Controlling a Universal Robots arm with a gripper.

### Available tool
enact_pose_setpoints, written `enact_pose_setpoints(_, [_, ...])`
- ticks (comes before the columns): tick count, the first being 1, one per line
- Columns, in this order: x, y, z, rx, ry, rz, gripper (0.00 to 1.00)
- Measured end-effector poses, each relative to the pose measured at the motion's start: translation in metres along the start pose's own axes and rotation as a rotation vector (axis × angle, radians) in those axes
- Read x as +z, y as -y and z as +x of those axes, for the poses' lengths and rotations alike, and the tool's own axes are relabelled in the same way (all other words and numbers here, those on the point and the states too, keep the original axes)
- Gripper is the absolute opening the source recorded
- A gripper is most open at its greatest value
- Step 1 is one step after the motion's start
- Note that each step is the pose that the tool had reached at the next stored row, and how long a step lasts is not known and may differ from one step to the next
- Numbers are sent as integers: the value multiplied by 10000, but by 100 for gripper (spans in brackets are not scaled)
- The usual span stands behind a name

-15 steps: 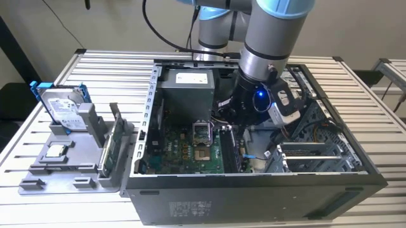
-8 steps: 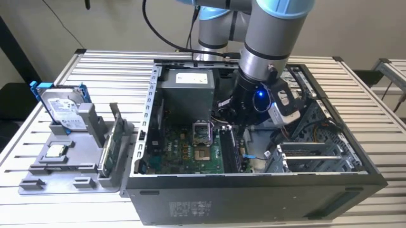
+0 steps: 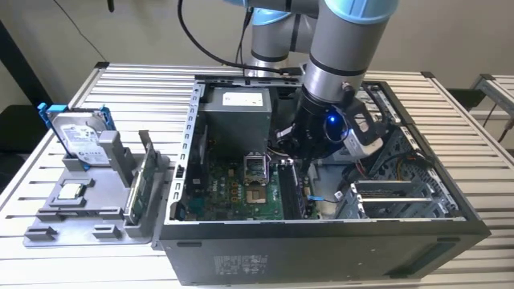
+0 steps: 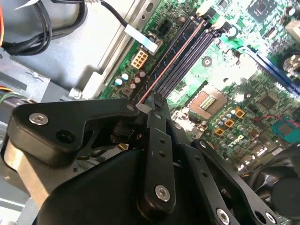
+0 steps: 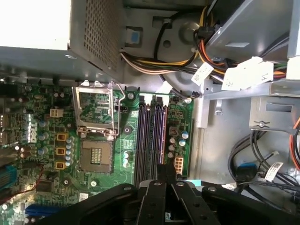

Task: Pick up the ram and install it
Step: 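Insert the ram into the slot, then press down the ram until it locks into place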

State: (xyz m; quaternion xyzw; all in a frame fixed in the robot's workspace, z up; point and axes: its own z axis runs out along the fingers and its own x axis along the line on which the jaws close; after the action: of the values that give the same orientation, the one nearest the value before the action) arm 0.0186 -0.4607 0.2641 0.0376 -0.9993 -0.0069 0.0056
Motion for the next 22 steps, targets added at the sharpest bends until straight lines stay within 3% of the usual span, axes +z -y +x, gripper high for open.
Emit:
enact_pose_setpoints(2, [0,0,0,-225,-3,3,11])
enact_pose_setpoints(18, [0,0,0,-294,-4,3,11])
enact_pose_setpoints(22, [0,0,0,-811,-12,9,11])
